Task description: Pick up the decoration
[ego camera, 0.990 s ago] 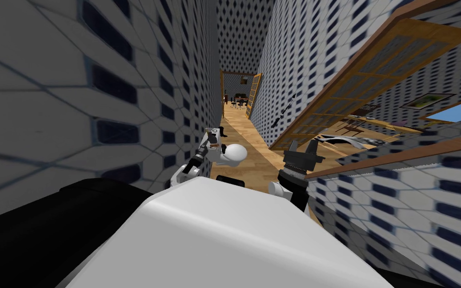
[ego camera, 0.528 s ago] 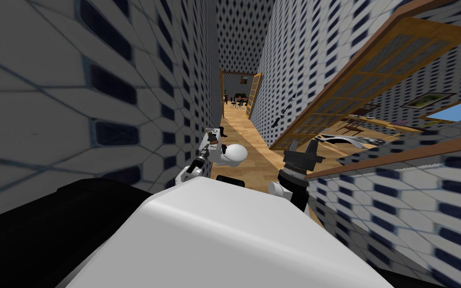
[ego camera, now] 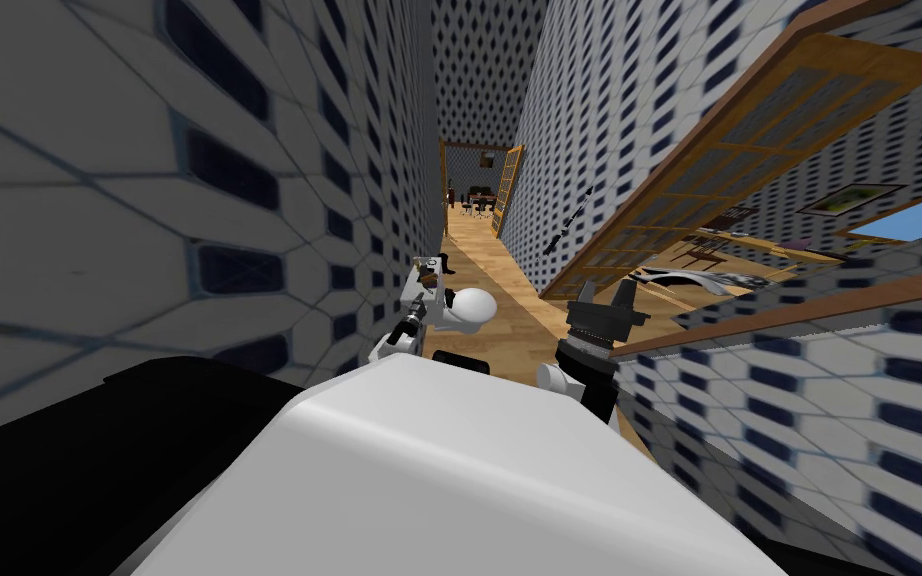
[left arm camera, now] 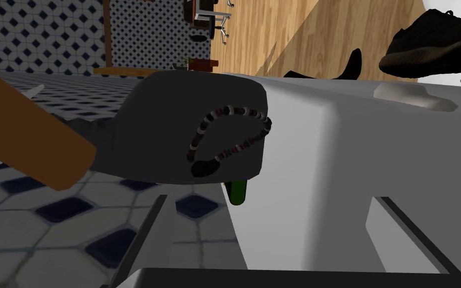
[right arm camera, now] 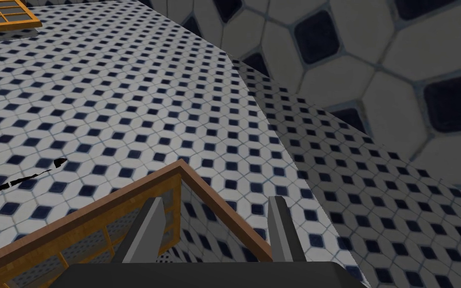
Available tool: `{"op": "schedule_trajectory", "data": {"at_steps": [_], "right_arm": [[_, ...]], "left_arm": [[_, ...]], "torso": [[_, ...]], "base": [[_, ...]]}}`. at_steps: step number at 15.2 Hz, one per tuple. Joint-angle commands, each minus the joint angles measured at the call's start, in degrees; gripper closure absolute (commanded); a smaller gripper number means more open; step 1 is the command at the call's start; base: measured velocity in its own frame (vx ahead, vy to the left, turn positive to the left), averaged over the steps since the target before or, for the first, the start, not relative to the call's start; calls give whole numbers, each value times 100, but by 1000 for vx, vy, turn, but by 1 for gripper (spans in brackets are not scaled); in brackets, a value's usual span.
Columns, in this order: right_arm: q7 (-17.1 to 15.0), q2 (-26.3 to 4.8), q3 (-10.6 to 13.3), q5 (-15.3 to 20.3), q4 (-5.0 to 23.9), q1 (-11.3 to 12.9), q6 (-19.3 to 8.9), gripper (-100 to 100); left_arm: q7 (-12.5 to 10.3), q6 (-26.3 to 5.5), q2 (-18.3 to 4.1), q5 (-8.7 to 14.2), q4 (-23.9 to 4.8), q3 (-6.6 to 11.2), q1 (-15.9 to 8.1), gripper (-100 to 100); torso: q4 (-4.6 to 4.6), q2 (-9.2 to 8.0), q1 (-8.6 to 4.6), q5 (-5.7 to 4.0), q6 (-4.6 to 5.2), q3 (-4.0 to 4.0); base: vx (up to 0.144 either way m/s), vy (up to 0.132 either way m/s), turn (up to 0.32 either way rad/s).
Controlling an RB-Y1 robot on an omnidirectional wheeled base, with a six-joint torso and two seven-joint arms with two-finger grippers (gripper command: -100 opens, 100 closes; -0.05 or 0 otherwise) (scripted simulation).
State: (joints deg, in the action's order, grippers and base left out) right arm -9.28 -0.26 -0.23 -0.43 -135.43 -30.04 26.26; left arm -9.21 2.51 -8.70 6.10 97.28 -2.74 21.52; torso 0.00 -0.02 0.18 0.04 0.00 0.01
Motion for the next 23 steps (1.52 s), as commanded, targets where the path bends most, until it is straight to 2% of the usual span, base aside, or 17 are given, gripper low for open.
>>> {"op": "schedule_trajectory", "data": {"at_steps": [1,5,6,7,8,9,14,15,20,23], "right_arm": [[0,0,0,0,0,0,0,0],[0,0,0,0,0,0,0,0],[0,0,0,0,0,0,0,0],[0,0,0,0,0,0,0,0],[0,0,0,0,0,0,0,0],[0,0,0,0,0,0,0,0],[0,0,0,0,0,0,0,0],[0,1,0,0,0,0,0,0],[0,0,0,0,0,0,0,0],[0,0,0,0,0,0,0,0]], "left_arm": [[1,-47,221,10,-50,-5,-25,-100],[-14,-94,689,46,-201,5,-121,-100],[-15,-97,747,49,-212,6,-129,-100],[-18,-79,637,49,-200,4,-114,-100],[-23,-76,650,53,-215,6,-122,-100],[-23,-76,649,53,-214,5,-121,100],[-23,-76,649,53,-214,6,-121,100],[-32,-46,432,60,-227,5,-133,-100],[-74,101,48,93,-295,2,-193,-100],[-147,355,-200,150,-424,-3,-299,-100]], "torso": [[0,0,0,0,0,0],[0,-1,-8,-2,1,1],[0,-1,-9,-2,0,1],[0,-1,-10,-2,0,1],[0,0,-12,-3,0,0],[0,0,-14,-4,0,0],[0,2,-18,-4,0,-1],[0,2,-18,-4,0,-1],[1,4,-14,-4,-1,-2],[1,7,-11,-3,-1,-4]], "base": [[-8,34,-8],[-9,31,-11],[-7,22,-5],[-4,11,-4],[0,0,0],[0,0,0],[0,0,0],[0,0,0],[3,2,2],[13,10,14]]}}
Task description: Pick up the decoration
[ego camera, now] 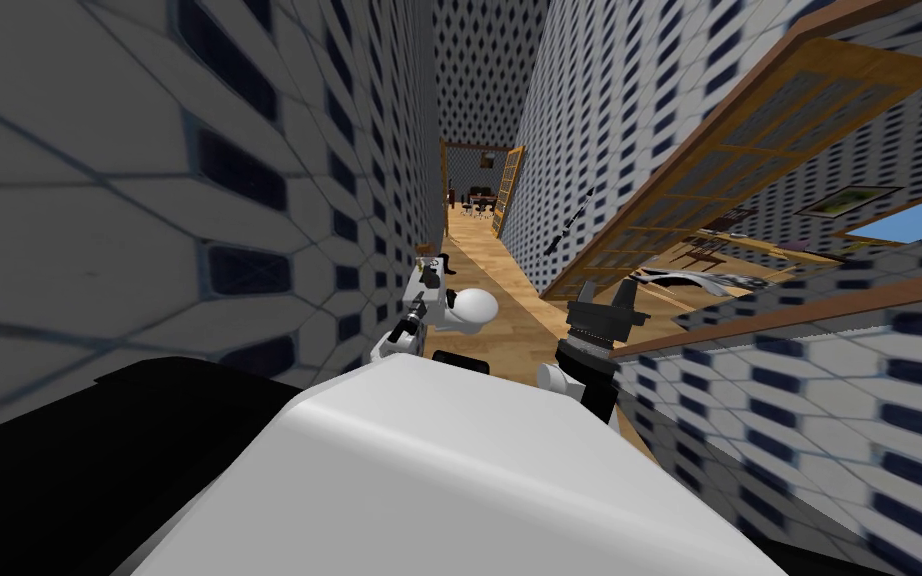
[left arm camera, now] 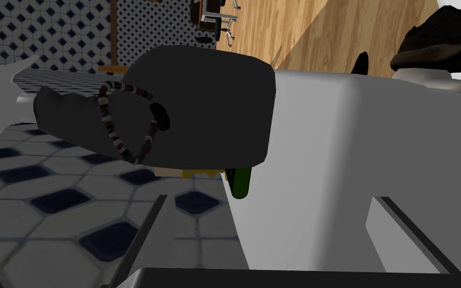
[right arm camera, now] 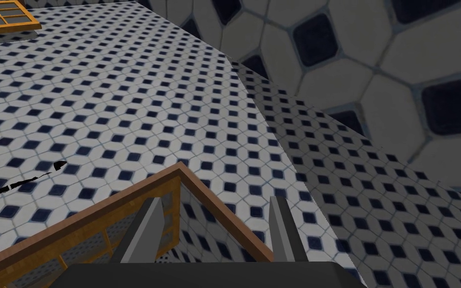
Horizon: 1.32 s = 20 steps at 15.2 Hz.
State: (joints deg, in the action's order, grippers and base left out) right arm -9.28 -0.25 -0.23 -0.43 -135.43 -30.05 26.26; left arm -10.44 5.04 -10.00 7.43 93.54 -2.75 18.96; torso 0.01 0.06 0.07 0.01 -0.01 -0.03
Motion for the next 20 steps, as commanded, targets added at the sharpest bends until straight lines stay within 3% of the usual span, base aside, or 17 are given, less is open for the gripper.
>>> {"op": "schedule_trajectory", "data": {"at_steps": [1,12,17,20], "right_arm": [[0,0,0,0,0,0,0,0],[0,0,0,0,0,0,0,0],[0,0,0,0,0,0,0,0],[0,0,0,0,0,0,0,0]], "left_arm": [[-43,163,-106,30,-83,-2,-70,-100],[-248,889,-284,191,-484,-14,-379,-100],[-352,1257,-226,272,-686,-21,-536,-100],[-423,1510,-79,328,-830,-25,-645,-100]], "torso": [[0,0,0,0,0,0],[-63,74,37,-40,10,-6],[-75,118,54,-49,16,-21],[-75,117,52,-49,16,-21]], "base": [[17,13,11],[9,6,10],[25,14,10],[19,11,13]]}}
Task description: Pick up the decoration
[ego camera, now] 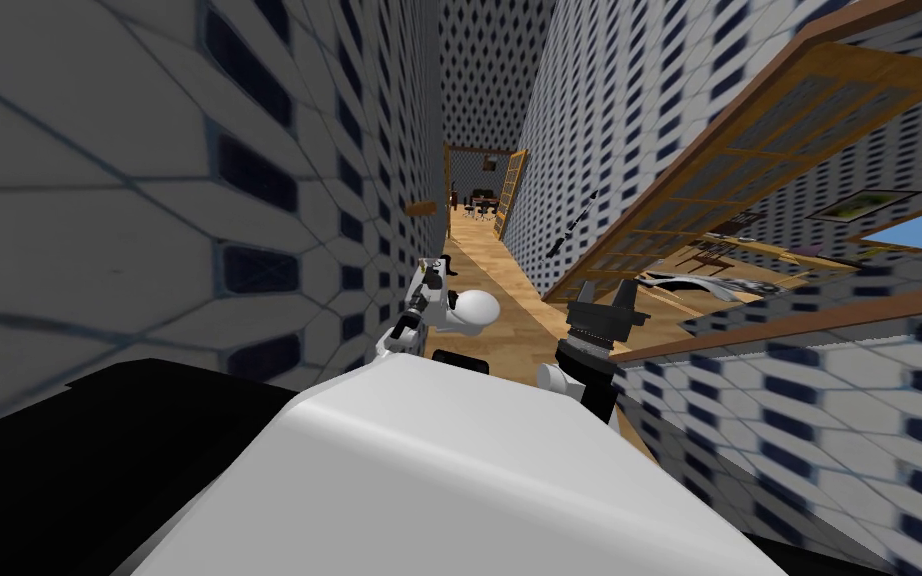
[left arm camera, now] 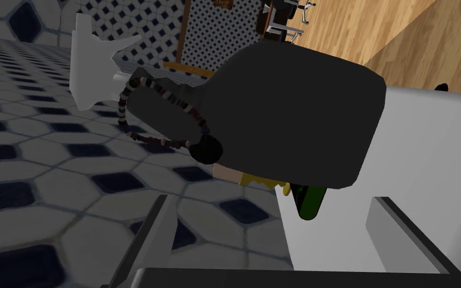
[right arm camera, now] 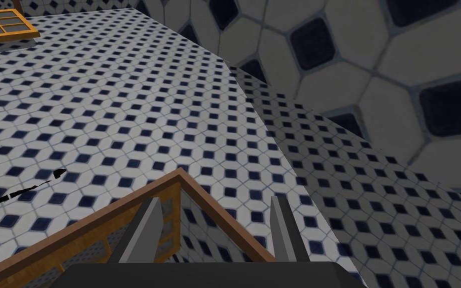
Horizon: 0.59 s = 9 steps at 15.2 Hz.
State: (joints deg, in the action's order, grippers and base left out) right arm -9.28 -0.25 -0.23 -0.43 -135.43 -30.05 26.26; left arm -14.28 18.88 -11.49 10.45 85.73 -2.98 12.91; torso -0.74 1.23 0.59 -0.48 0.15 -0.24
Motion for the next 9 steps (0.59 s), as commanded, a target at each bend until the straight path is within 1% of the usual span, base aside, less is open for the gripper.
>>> {"op": "schedule_trajectory", "data": {"at_steps": [1,2,4,7,8,9], "right_arm": [[0,0,0,0,0,0,0,0],[0,0,0,0,0,0,0,0],[0,0,0,0,0,0,0,0],[0,0,0,0,0,0,0,0],[0,0,0,0,0,0,0,0],[0,0,0,0,0,0,0,0]], "left_arm": [[-54,180,128,38,-82,-3,-63,-100],[-81,276,272,59,-141,-4,-105,-100],[-103,353,461,75,-189,-6,-139,-100],[-124,433,837,92,-240,-7,-174,-100],[-124,433,844,92,-240,-7,-174,-100],[-129,448,988,96,-250,-7,-181,-100]], "torso": [[0,0,0,0,0,0],[0,0,-1,0,0,0],[0,-1,-3,0,0,1],[-1,-5,-5,-1,0,3],[-1,-6,-6,-1,0,3],[-1,-7,-6,-1,0,4]], "base": [[18,10,14],[17,11,13],[13,8,9],[7,5,5],[0,0,0],[0,0,0]]}}
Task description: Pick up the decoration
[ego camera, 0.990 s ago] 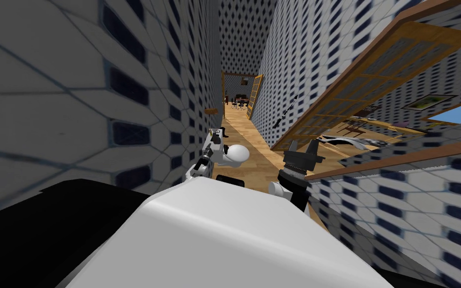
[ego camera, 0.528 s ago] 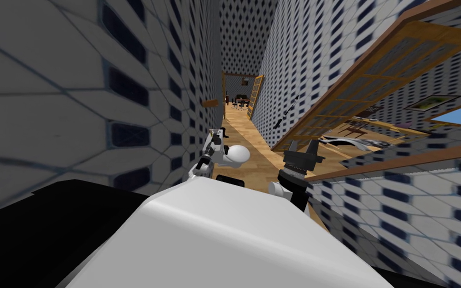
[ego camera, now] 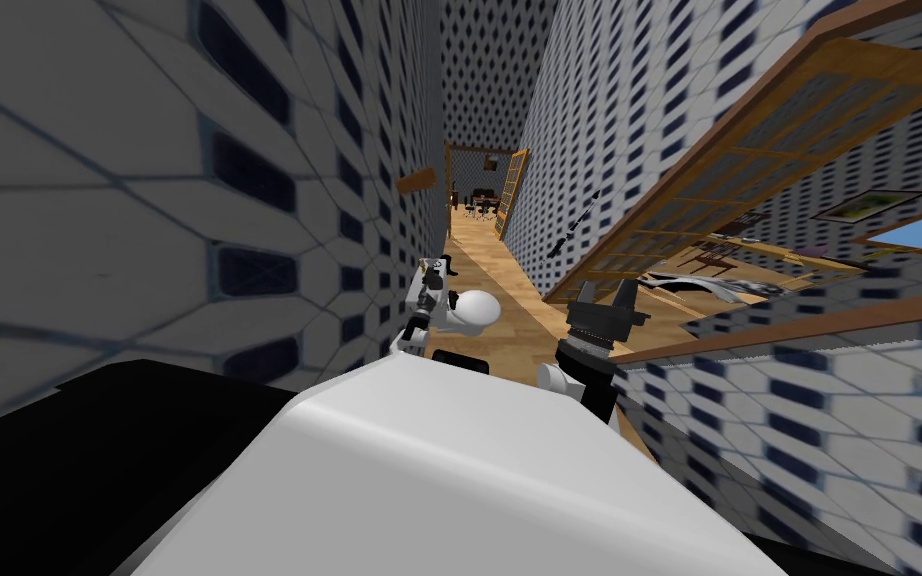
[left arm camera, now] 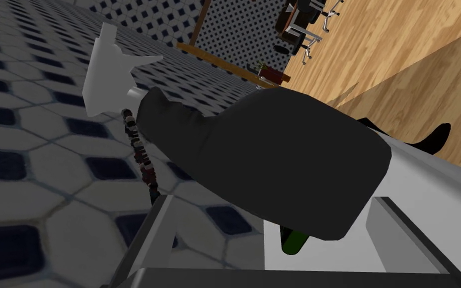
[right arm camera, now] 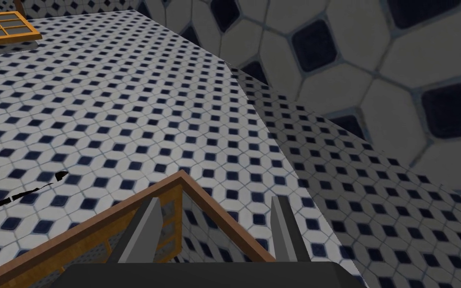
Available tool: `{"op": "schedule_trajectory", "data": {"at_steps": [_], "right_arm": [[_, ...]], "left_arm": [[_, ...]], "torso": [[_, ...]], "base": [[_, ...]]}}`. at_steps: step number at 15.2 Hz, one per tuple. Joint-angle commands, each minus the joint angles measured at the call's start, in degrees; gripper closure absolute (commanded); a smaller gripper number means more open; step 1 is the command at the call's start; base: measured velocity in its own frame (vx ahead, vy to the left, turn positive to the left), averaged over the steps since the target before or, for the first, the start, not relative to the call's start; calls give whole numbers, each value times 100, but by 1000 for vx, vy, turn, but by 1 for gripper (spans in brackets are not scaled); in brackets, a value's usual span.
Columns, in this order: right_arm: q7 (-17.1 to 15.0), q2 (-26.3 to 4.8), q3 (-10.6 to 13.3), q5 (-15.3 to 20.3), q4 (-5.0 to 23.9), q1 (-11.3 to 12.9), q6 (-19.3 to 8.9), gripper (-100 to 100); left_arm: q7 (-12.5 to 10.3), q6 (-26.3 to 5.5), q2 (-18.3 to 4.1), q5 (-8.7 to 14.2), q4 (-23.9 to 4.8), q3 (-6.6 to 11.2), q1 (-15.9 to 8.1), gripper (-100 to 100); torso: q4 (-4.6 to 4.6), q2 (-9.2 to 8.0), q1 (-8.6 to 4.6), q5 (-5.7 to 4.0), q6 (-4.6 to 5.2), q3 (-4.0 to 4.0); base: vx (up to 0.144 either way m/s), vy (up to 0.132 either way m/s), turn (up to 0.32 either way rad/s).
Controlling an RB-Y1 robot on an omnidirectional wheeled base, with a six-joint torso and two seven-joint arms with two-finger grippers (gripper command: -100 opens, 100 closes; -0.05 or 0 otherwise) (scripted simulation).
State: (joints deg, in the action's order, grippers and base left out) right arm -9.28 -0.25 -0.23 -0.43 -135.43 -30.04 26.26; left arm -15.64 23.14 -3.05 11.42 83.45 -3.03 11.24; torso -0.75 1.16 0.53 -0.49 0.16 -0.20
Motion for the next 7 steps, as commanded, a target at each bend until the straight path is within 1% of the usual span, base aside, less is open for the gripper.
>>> {"op": "schedule_trajectory", "data": {"at_steps": [1,2,3,4,5,6,7], "right_arm": [[0,0,0,0,0,0,0,0],[0,0,0,0,0,0,0,0],[0,0,0,0,0,0,0,0],[0,0,0,0,0,0,0,0],[0,0,0,0,0,0,0,0],[0,0,0,0,0,0,0,0],[0,0,0,0,0,0,0,0]], "left_arm": [[5,33,273,1,-29,-2,-19,-100],[5,33,273,1,-29,-2,-19,-100],[-2,25,199,3,-35,3,-27,-100],[16,-128,217,11,131,29,-63,-100],[20,-167,217,13,175,36,-70,-100],[2,-65,200,14,68,27,-67,-100],[0,-90,196,16,88,31,-69,100]], "torso": [[0,0,0,0,0,0],[0,0,-1,0,0,0],[0,-1,-1,0,0,0],[0,-1,1,0,-1,1],[0,3,-2,-1,-1,-1],[1,9,-5,-2,-1,-4],[2,9,-4,-1,-1,-5]], "base": [[0,0,0],[0,0,0],[0,0,0],[20,-14,22],[40,-22,32],[26,-13,13],[9,-5,1]]}}
